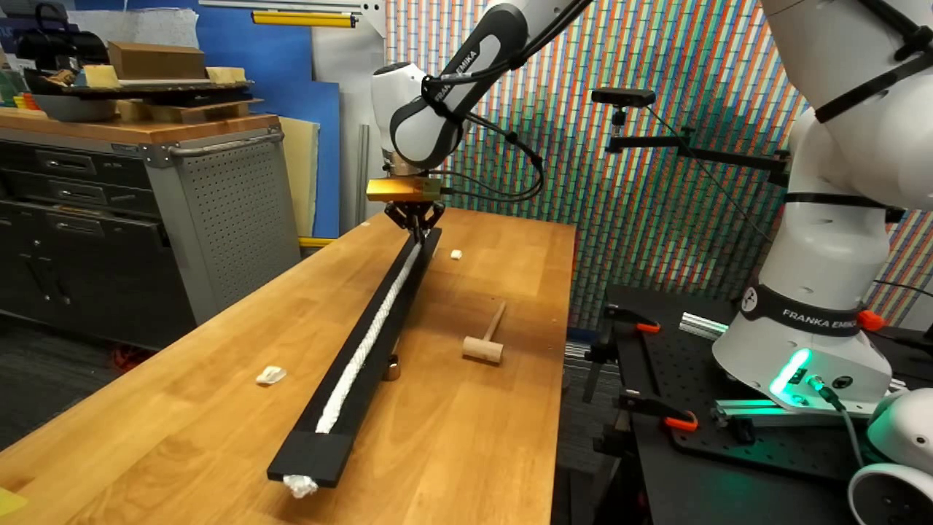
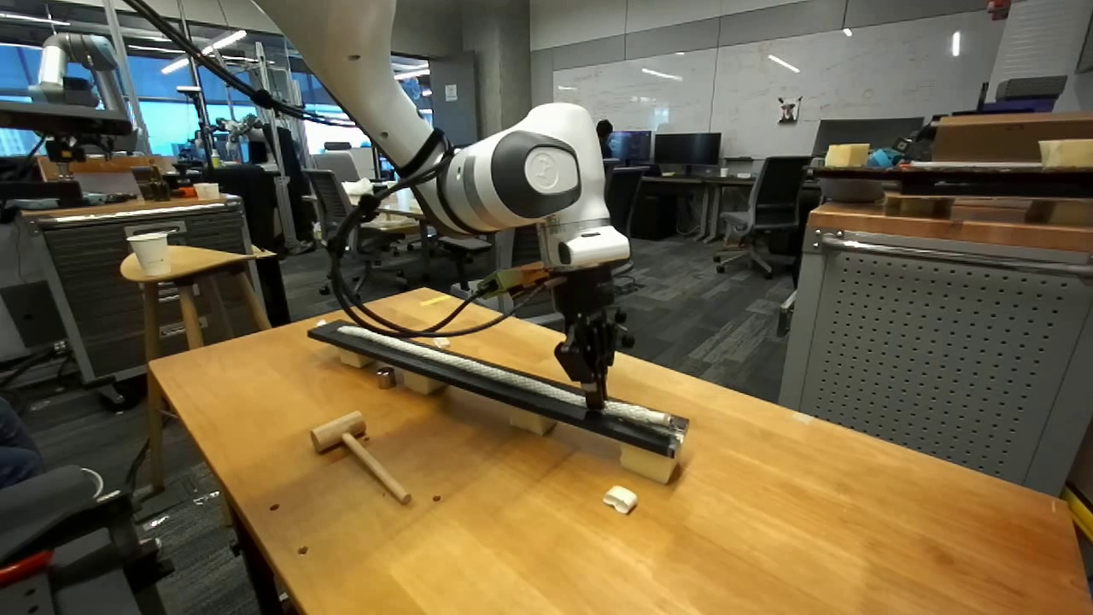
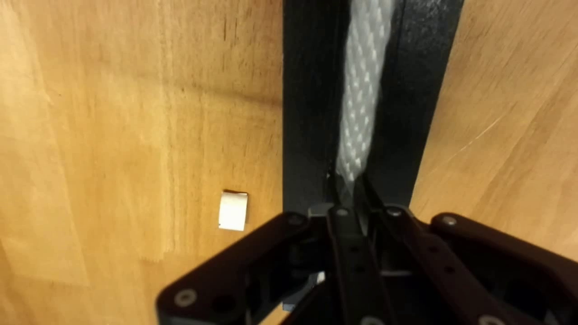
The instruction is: Put the rope along the center of the black object
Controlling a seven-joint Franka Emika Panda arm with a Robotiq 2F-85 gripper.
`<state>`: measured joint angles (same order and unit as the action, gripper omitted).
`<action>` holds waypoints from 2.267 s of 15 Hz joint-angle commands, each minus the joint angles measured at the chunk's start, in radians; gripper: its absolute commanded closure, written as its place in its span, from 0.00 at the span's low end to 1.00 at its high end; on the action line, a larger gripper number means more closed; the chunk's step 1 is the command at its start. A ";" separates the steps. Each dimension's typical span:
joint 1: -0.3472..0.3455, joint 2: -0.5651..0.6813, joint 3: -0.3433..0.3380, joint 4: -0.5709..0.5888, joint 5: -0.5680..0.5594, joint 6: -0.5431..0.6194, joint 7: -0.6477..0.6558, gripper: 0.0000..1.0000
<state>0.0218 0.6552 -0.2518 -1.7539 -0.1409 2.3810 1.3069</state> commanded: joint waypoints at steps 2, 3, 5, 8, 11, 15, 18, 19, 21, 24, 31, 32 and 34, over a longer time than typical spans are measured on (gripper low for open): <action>0.010 0.012 -0.021 0.000 -0.019 0.012 0.010 0.98; 0.010 0.012 -0.020 0.001 -0.020 0.013 0.007 0.71; 0.009 0.011 -0.018 0.001 -0.020 0.014 0.005 0.60; 0.006 0.006 -0.020 -0.005 -0.021 0.016 0.004 0.38; 0.005 -0.013 -0.024 -0.018 -0.021 0.026 0.002 0.15; 0.006 -0.064 -0.031 -0.050 -0.024 0.054 -0.006 0.00; 0.006 -0.140 -0.022 -0.102 -0.031 0.094 -0.050 0.00; 0.012 -0.168 -0.023 -0.122 -0.045 0.108 -0.069 0.00; 0.017 -0.255 -0.007 -0.191 -0.071 0.139 -0.152 0.00; 0.031 -0.398 0.020 -0.301 -0.099 0.124 -0.269 0.00; 0.017 -0.725 0.132 -0.543 -0.095 0.065 -0.575 0.00; 0.012 -0.767 0.146 -0.573 -0.079 0.054 -0.633 0.00; 0.005 -0.844 0.168 -0.631 -0.066 0.032 -0.742 0.00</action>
<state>0.0574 -0.0412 -0.1256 -2.2730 -0.2282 2.4458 0.7217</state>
